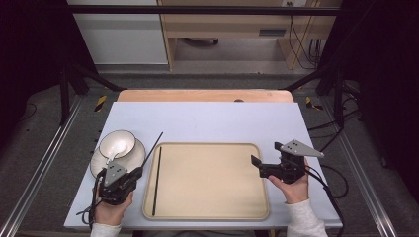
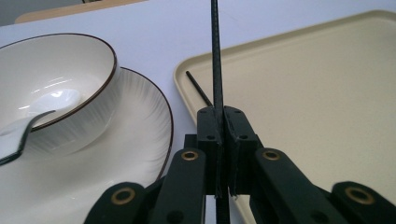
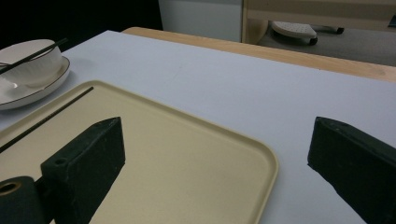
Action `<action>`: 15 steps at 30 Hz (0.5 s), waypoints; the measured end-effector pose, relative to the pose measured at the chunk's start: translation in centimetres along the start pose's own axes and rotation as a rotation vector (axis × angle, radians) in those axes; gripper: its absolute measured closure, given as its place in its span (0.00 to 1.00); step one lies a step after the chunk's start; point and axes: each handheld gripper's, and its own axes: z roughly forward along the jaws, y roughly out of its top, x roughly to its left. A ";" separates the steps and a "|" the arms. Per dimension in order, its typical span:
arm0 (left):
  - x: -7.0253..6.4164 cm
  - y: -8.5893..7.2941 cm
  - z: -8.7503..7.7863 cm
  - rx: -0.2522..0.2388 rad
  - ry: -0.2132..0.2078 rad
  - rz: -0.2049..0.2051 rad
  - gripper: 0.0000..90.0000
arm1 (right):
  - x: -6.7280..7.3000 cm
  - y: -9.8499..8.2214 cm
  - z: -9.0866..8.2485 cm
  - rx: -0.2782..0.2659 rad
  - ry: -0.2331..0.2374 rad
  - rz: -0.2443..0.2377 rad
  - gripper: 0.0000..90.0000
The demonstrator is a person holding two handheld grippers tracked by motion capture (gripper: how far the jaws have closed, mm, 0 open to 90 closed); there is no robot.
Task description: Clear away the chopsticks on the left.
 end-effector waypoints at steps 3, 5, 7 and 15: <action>-0.5 0.0 0.0 -0.003 0.001 -0.003 0.95 | 0.0 0.0 0.0 0.002 0.000 0.002 0.05; -0.8 0.0 0.0 -0.017 0.002 -0.008 0.95 | 0.0 0.0 0.0 0.001 -0.002 0.000 0.05; -1.4 0.0 -0.1 -0.035 0.012 -0.018 0.95 | 0.1 0.0 -0.1 0.000 -0.003 0.001 0.05; -2.7 0.1 0.0 -0.050 0.037 -0.073 0.95 | 0.0 0.1 -0.3 -0.006 -0.005 0.002 0.05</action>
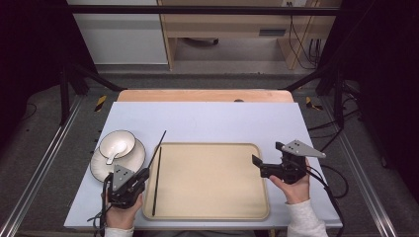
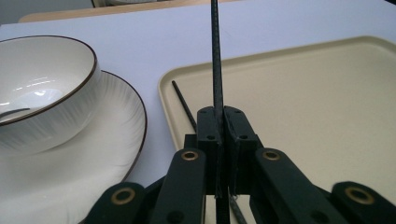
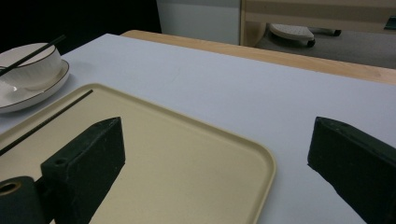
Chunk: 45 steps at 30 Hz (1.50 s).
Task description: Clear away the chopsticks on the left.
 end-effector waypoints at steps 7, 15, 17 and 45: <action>-1.5 0.5 -0.2 -0.033 0.012 -0.030 0.95 | 0.1 0.0 0.1 -0.001 0.008 0.007 0.05; -2.7 0.7 -0.5 -0.084 0.038 -0.079 0.95 | 0.0 0.1 -0.1 -0.013 0.010 0.009 0.05; -3.3 0.4 -0.4 -0.095 0.042 -0.088 0.95 | 0.1 0.0 0.0 -0.010 0.014 0.008 0.05; -4.7 -3.8 3.2 -0.023 0.085 -0.166 0.95 | 0.3 -0.3 0.7 0.016 0.025 -0.002 0.05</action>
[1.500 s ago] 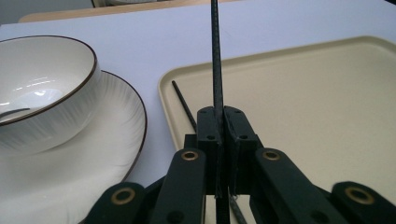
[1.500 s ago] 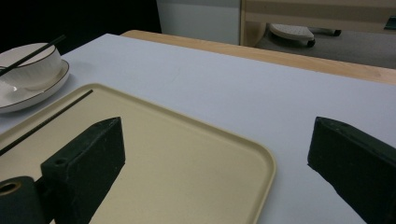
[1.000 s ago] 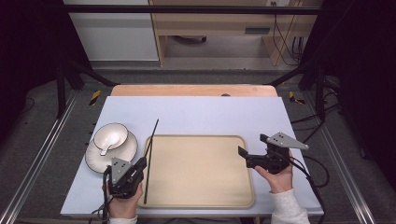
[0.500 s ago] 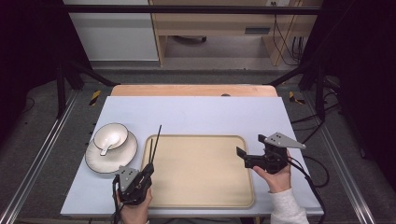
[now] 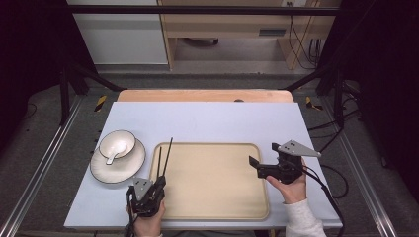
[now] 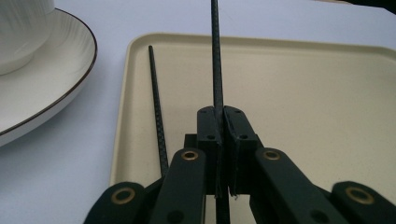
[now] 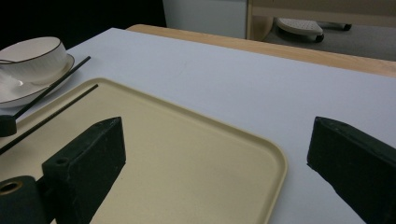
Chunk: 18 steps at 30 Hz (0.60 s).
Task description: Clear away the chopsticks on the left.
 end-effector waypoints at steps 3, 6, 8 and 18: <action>-0.1 -0.2 0.2 0.011 0.005 0.007 0.95 | 0.0 0.0 0.0 0.000 0.001 -0.001 0.05; -0.2 -0.2 0.4 0.019 0.014 0.010 0.95 | 0.0 0.0 0.1 0.004 0.001 0.001 0.05; -0.3 -0.1 0.6 0.036 0.020 0.015 0.95 | 0.1 -0.1 0.1 0.004 0.001 0.002 0.05; -0.6 0.1 1.2 0.117 0.051 0.037 0.95 | 0.1 -0.1 0.2 0.010 0.000 -0.005 0.05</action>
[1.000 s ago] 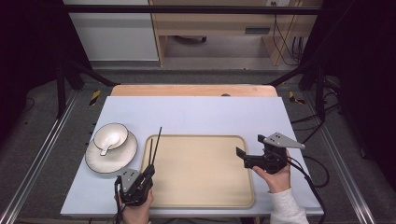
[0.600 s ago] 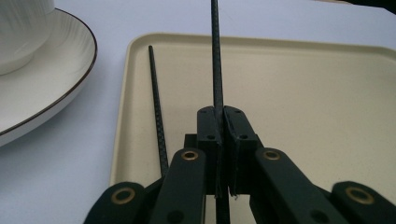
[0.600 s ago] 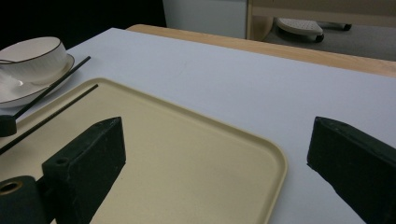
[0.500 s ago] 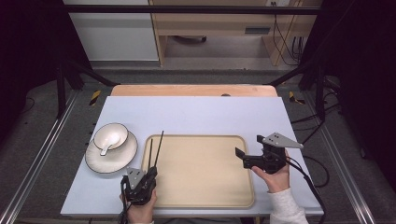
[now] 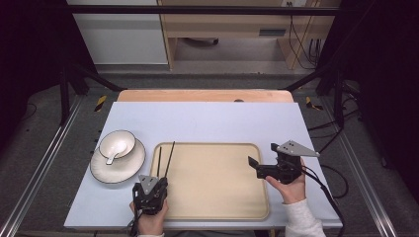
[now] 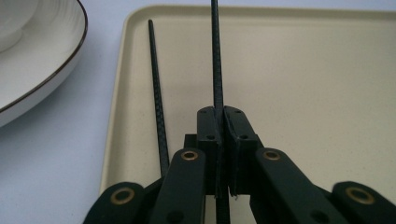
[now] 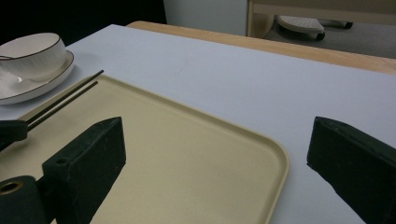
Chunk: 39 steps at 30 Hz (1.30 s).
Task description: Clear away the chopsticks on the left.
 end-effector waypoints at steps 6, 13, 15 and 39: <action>-0.3 0.1 0.2 0.028 0.014 0.027 0.95 | 0.0 0.0 0.1 0.004 -0.001 0.001 0.05; -0.4 0.2 0.4 0.055 0.024 0.041 0.94 | 0.1 0.0 0.1 0.004 -0.001 0.001 0.05; -0.5 0.2 0.4 0.060 0.024 0.048 0.94 | 0.1 0.0 0.1 0.005 -0.001 -0.001 0.05; 0.7 5.6 -2.4 -0.092 -0.229 0.242 0.61 | -0.2 0.3 -0.7 -0.020 -0.009 0.001 0.05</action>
